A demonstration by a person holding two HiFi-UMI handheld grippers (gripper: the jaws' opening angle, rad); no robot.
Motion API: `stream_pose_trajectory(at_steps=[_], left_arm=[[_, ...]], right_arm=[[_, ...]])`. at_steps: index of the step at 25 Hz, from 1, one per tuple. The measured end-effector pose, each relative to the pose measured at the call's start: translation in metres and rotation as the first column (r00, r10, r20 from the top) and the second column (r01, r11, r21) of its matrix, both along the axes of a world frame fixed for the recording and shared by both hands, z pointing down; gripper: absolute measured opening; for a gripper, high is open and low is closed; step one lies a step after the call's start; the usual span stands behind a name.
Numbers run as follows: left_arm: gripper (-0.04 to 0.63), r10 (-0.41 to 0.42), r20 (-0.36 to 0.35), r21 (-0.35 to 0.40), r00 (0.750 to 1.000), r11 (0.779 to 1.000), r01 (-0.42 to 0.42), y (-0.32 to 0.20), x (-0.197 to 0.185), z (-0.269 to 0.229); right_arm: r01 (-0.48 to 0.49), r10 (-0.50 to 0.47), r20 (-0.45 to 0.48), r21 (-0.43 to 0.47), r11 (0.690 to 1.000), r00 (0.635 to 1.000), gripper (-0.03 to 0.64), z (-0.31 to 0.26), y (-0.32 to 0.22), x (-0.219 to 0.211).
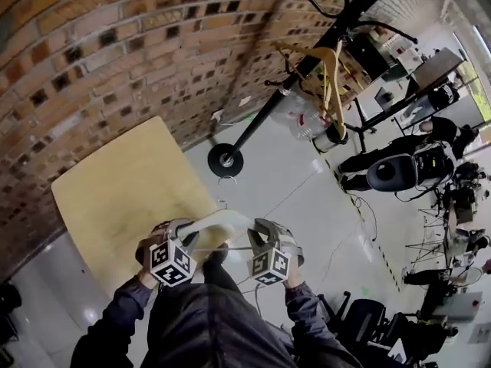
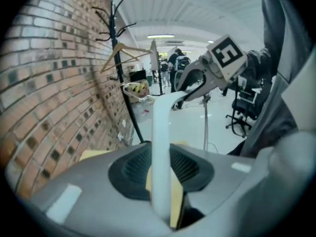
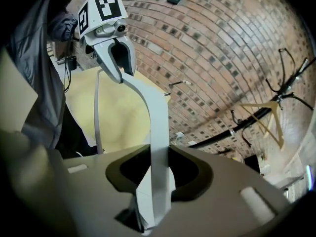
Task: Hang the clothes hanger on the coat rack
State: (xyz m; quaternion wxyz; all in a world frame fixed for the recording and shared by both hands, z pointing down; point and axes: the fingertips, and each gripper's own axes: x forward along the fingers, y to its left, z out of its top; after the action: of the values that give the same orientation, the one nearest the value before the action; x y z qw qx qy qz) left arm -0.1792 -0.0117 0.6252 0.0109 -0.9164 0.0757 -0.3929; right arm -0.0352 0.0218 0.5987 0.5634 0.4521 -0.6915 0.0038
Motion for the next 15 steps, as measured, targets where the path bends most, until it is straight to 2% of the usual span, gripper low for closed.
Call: stream_pose_trajectory(at_steps=[3,7,15], left_arm=[[0.117,0.117,-0.023,0.091,0.993,0.989,-0.114,-0.001,0.040,-0.029],[0.117,0.223,-0.036,0.173,0.974,0.961,-0.214,0.005,0.078,-0.058],[0.117,0.319,-0.027,0.206,0.947,0.929,-0.307,0.033,0.132,-0.074]], right_arm=[[-0.122,0.123,-0.009,0.069,0.990,0.992,0.121,-0.027,0.018,0.035],[-0.226,0.231,-0.027,0.130,0.965,0.972,0.121,-0.056,0.039,0.066],[-0.307,0.316,-0.030,0.171,0.936,0.948,0.121,-0.071,0.081,0.113]])
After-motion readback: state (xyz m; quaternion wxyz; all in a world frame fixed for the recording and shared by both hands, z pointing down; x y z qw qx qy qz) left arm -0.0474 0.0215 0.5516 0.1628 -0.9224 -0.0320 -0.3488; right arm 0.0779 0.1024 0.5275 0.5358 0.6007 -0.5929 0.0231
